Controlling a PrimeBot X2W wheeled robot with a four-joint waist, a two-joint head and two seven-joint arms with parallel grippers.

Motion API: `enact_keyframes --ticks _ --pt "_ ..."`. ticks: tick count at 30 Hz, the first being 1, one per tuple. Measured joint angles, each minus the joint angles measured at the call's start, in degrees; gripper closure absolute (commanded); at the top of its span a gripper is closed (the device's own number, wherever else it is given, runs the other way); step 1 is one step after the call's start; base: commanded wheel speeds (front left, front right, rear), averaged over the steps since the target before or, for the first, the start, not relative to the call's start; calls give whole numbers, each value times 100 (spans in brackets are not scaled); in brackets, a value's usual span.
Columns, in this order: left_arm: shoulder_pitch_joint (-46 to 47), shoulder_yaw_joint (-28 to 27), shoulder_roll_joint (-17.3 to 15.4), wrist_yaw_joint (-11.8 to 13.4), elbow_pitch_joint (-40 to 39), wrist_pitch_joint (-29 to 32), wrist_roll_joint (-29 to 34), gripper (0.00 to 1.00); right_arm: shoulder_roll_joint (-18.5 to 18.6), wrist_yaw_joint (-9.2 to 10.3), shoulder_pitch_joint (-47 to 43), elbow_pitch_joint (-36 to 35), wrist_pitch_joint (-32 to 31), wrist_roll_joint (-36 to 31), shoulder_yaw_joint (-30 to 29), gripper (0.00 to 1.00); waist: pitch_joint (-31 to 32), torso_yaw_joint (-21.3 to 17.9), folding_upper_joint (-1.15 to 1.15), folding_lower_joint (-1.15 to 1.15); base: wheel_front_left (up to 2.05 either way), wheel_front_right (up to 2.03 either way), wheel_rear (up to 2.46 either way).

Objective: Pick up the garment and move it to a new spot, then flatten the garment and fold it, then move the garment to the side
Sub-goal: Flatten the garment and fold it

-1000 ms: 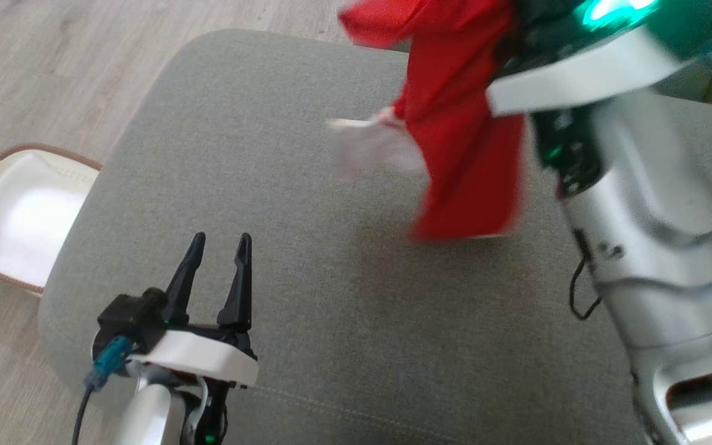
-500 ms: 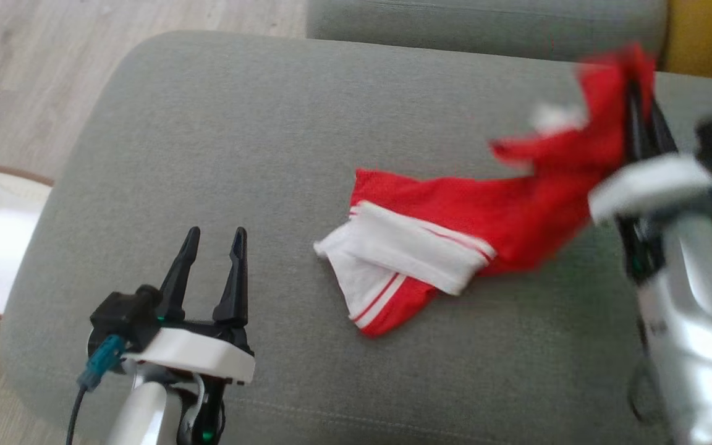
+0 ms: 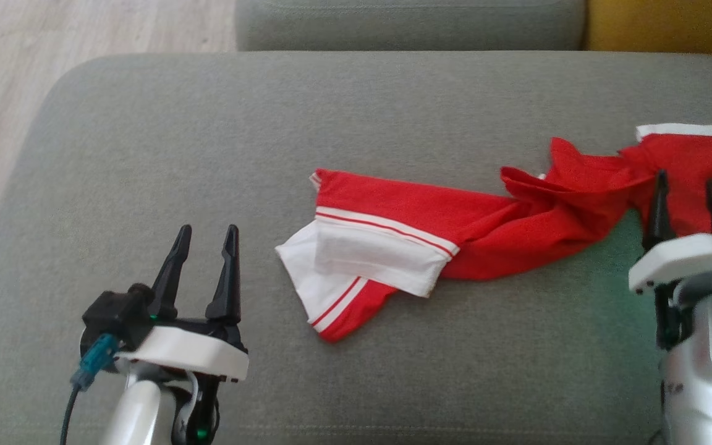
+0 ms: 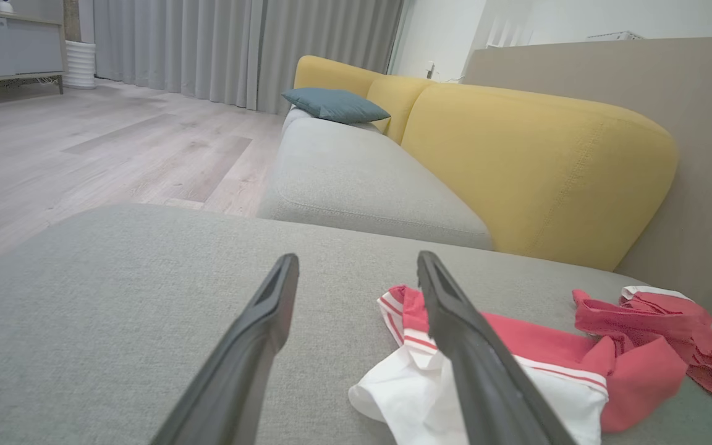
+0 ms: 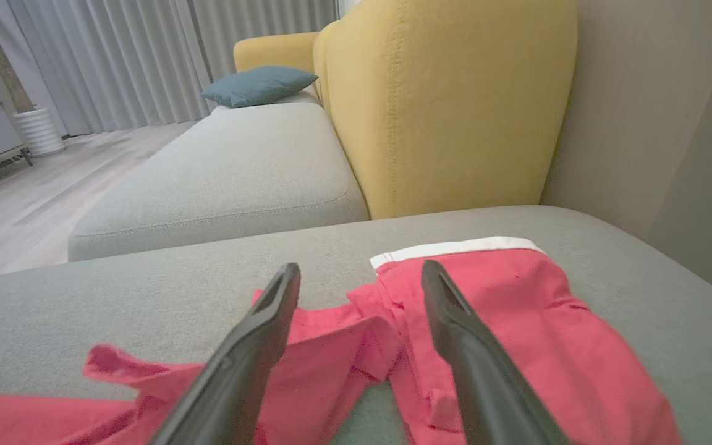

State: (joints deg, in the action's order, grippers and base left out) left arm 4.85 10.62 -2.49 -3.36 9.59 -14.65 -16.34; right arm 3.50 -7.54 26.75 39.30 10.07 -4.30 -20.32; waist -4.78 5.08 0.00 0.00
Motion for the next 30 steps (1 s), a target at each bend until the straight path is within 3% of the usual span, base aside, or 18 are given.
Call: enact_keyframes --ticks 6,16,20,30 --pt "-1 -14 1 0 -16 0 13 0 -40 0 -617 -530 182 653 443 0 134 -264 0 0 0 0 0" --pt "-19 1 1 0 -218 0 13 0 -77 0 -2006 -2124 314 1773 2376 0 326 -536 0 0 0 0 0" --pt "-137 7 1 -18 -216 0 23 0 -78 0 -2274 -2440 372 1893 2796 0 393 -535 0 0 0 0 0" --pt "-237 81 -2 -76 -175 0 112 0 -75 0 -2258 -2429 316 1768 3281 0 393 -241 0 0 0 0 0"
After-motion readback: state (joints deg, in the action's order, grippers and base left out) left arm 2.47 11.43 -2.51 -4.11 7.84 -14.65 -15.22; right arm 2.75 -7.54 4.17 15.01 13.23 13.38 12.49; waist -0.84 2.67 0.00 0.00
